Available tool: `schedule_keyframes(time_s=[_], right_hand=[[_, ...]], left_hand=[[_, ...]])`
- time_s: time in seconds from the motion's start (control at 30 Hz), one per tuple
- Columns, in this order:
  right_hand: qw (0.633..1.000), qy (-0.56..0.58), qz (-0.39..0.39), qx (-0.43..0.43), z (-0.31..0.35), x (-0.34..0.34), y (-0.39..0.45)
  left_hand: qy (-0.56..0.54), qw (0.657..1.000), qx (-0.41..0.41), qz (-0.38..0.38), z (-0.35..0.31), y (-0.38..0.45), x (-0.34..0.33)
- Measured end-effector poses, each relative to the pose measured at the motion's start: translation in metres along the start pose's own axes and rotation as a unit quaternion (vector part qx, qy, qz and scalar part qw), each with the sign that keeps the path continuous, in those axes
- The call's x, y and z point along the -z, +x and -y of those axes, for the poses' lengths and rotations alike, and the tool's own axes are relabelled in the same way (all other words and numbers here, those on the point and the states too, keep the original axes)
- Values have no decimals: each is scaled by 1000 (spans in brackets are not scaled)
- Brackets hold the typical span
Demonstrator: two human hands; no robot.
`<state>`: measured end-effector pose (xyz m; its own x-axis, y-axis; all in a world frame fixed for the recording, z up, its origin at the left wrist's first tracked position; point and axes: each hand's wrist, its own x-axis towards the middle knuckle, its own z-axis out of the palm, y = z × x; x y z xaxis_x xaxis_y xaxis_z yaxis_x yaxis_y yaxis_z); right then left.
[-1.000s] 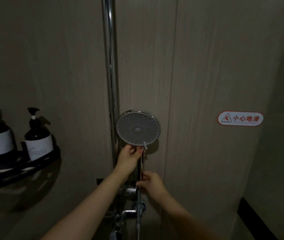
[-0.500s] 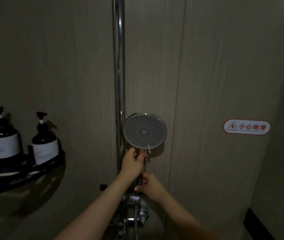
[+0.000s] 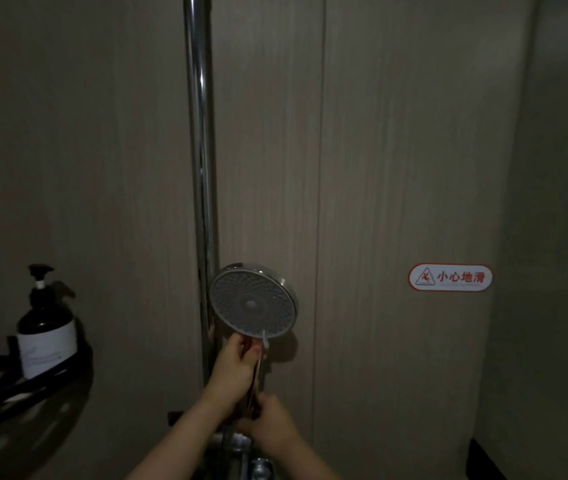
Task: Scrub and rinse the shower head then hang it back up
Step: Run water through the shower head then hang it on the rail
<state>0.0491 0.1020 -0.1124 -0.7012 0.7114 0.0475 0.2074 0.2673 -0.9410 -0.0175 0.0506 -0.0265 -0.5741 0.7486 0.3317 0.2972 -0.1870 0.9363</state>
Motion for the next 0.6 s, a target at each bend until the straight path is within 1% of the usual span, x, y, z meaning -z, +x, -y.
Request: schedule_keyframes(time_s=[0.13, 0.27, 0.37, 0.43, 0.47, 0.53, 0.6], right_hand=[[1000, 30, 3, -6, -4, -1, 4], [998, 25, 61, -25, -12, 8, 0], [999, 7, 39, -17, -13, 2, -6], [998, 12, 48, -25, -14, -8, -11], [998, -1, 55, -27, -14, -13, -13], [998, -42, 39, -21, -15, -15, -16], [999, 1, 33, -21, -16, -13, -14]], left_hand=[[-26, 1000, -1, -17, 1, -1, -2], [-21, 1000, 17, -3, 5, -8, -4], [-10, 999, 30, 6, 14, -10, -4], [8, 999, 32, 6, 18, -10, -5], [16, 999, 33, 3, 20, -10, -6], [26, 999, 38, -7, 23, -9, -7], [46, 998, 40, -17, 26, -8, -8]])
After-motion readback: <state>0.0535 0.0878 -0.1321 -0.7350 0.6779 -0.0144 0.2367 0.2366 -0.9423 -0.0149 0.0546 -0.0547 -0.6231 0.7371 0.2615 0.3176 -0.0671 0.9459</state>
